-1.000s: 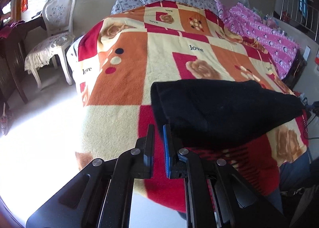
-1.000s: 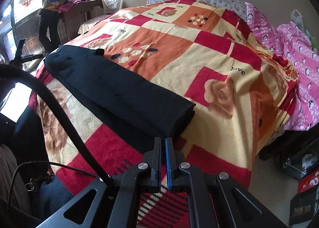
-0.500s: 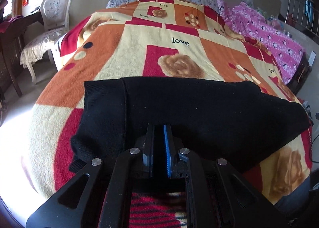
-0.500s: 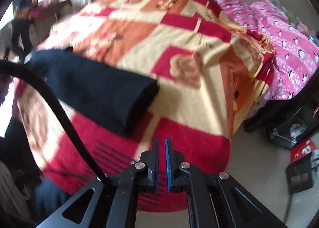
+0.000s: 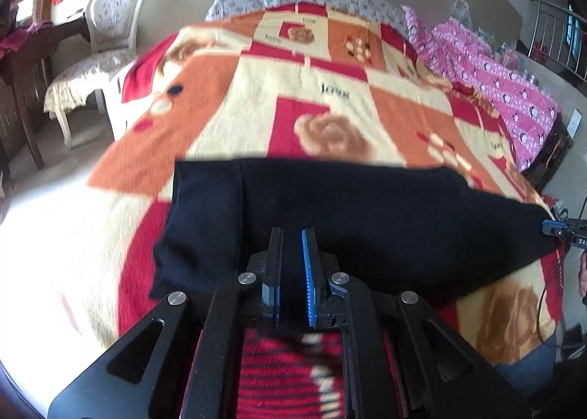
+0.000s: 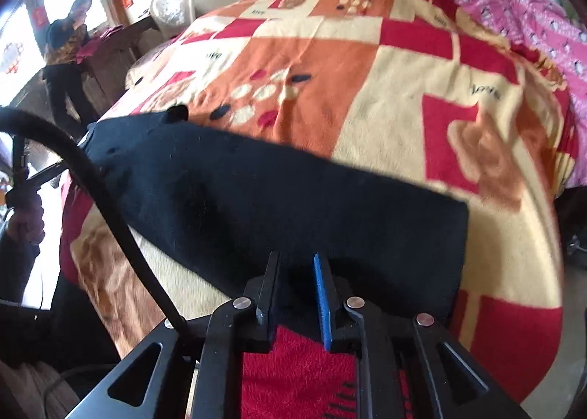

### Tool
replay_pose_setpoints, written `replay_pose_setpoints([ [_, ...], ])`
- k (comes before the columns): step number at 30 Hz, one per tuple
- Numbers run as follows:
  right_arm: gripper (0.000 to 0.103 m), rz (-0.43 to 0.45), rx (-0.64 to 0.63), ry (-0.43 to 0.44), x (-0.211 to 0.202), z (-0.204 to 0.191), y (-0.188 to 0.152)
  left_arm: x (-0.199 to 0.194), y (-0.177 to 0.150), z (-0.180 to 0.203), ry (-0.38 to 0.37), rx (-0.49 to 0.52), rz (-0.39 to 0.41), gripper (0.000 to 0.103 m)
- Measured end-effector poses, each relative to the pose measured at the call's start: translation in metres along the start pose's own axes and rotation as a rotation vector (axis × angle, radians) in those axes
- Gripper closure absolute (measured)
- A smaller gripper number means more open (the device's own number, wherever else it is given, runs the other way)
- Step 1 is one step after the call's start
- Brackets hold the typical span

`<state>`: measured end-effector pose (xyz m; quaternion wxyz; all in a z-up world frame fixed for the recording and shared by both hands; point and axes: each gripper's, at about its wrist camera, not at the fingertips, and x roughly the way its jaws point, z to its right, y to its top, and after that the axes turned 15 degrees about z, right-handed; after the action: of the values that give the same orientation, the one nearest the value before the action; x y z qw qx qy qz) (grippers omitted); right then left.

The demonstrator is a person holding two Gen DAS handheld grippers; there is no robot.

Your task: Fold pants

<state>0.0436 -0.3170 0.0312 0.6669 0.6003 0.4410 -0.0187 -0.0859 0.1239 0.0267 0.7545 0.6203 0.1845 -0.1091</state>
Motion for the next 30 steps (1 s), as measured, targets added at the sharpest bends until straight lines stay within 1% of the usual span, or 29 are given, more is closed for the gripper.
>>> replay_pose_setpoints([
  [1,0.087,0.042,0.013,0.014,-0.003,-0.005,0.009,0.003,0.008,0.003,0.017,-0.011,0.023,0.094],
  [3,0.087,0.109,0.041,0.068,0.0,-0.019,0.028,0.015,0.016,0.002,0.069,-0.057,0.032,0.093],
  [4,0.085,0.131,0.044,0.083,0.004,-0.028,0.035,0.025,0.017,-0.001,0.096,-0.087,0.017,0.086],
  [5,0.084,0.149,0.042,0.103,0.011,-0.039,0.043,0.035,0.015,-0.004,0.131,-0.109,-0.011,0.075],
  [6,0.083,0.164,0.035,0.133,0.021,-0.055,0.051,0.046,0.007,-0.008,0.186,-0.132,-0.062,0.073],
  [7,0.082,0.17,0.022,0.16,0.034,-0.073,0.059,0.05,-0.001,-0.011,0.192,-0.153,-0.073,0.073],
  [8,0.076,0.163,0.01,0.175,0.045,-0.088,0.062,0.043,-0.005,-0.007,0.196,-0.127,-0.02,0.073],
  [9,0.07,0.147,-0.007,0.195,0.058,-0.101,0.063,0.041,-0.01,-0.002,0.205,-0.081,-0.021,0.073],
  [10,0.058,0.107,-0.036,0.224,0.075,-0.115,0.06,0.035,-0.014,0.004,0.219,-0.022,-0.003,0.073],
  [11,0.051,0.04,-0.064,0.228,0.094,-0.126,0.054,0.029,-0.019,0.008,0.23,0.011,0.018,0.073],
  [12,0.051,-0.02,-0.083,0.208,0.107,-0.133,0.047,0.023,-0.024,0.008,0.23,0.019,0.038,0.072],
  [13,0.049,0.06,-0.129,0.171,0.1,-0.142,0.046,0.018,-0.028,0.006,0.228,0.017,0.06,0.072],
  [14,0.049,0.059,-0.145,0.168,0.1,-0.148,0.047,0.013,-0.031,0.004,0.221,0.009,0.082,0.072],
  [15,0.049,0.03,-0.148,0.189,0.102,-0.154,0.053,0.01,-0.033,0.002,0.216,-0.001,0.096,0.073],
  [16,0.049,0.041,-0.134,0.205,0.101,-0.157,0.06,0.009,-0.034,0.0,0.213,-0.013,0.109,0.073],
  [18,0.049,0.128,-0.09,0.226,0.093,-0.16,0.079,0.007,-0.037,-0.002,0.212,-0.034,0.138,0.073],
  [20,0.049,0.175,-0.064,0.271,0.093,-0.166,0.094,0.003,-0.041,0.0,0.219,-0.045,0.167,0.073],
  [21,0.049,0.182,-0.064,0.319,0.1,-0.171,0.1,0.002,-0.043,0.001,0.222,-0.047,0.178,0.073],
  [22,0.049,0.172,-0.078,0.343,0.114,-0.18,0.103,0.001,-0.044,0.001,0.223,-0.05,0.18,0.073],
  [23,0.049,0.153,-0.101,0.34,0.126,-0.186,0.102,0.0,-0.044,0.002,0.221,-0.054,0.177,0.073],
  [24,0.049,0.095,-0.146,0.308,0.148,-0.193,0.097,0.001,-0.041,0.0,0.217,-0.068,0.167,0.073],
  [25,0.047,0.029,-0.165,0.282,0.167,-0.195,0.09,0.002,-0.039,-0.002,0.213,-0.084,0.157,0.073],
  [26,0.043,0.024,-0.169,0.284,0.174,-0.193,0.086,0.003,-0.037,-0.003,0.212,-0.099,0.145,0.073],
  [27,0.036,0.066,-0.15,0.32,0.167,-0.191,0.088,0.004,-0.035,-0.004,0.216,-0.112,0.13,0.073],
  [28,0.029,0.037,-0.135,0.349,0.168,-0.191,0.089,0.006,-0.031,-0.003,0.221,-0.124,0.109,0.068],
  [29,0.028,0.028,-0.145,0.359,0.169,-0.192,0.088,0.008,-0.028,-0.001,0.207,-0.138,0.089,0.053],
  [30,0.027,0.033,-0.162,0.358,0.167,-0.193,0.086,0.011,-0.024,0.001,0.17,-0.152,0.066,0.043],
])
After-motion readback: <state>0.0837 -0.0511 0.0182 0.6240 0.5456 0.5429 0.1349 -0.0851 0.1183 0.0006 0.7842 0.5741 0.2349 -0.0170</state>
